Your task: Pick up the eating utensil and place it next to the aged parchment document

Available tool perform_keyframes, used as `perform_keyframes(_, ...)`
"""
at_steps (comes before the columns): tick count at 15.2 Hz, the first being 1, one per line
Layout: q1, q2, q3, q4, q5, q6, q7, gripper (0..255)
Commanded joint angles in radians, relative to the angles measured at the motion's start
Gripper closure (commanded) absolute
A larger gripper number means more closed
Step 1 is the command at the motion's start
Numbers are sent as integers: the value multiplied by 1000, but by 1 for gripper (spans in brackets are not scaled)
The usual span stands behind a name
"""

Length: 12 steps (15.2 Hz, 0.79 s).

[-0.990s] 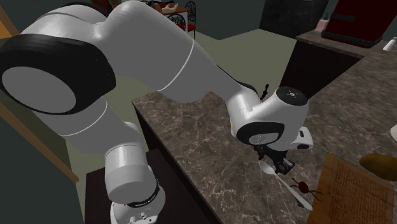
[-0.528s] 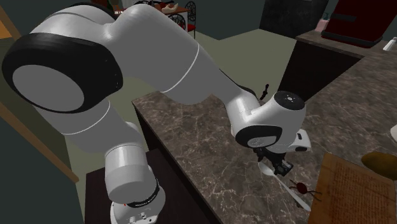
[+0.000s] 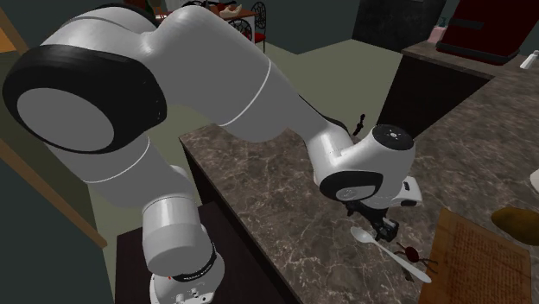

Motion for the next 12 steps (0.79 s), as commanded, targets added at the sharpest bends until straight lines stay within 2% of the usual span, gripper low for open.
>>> perform_keyframes(1,0,0,1,0,0,0,1,0)
perform_keyframes(5,-15,-112,14,33,-40,-142,31,0)
perform_keyframes(12,-15,-112,15,33,-40,-142,31,0)
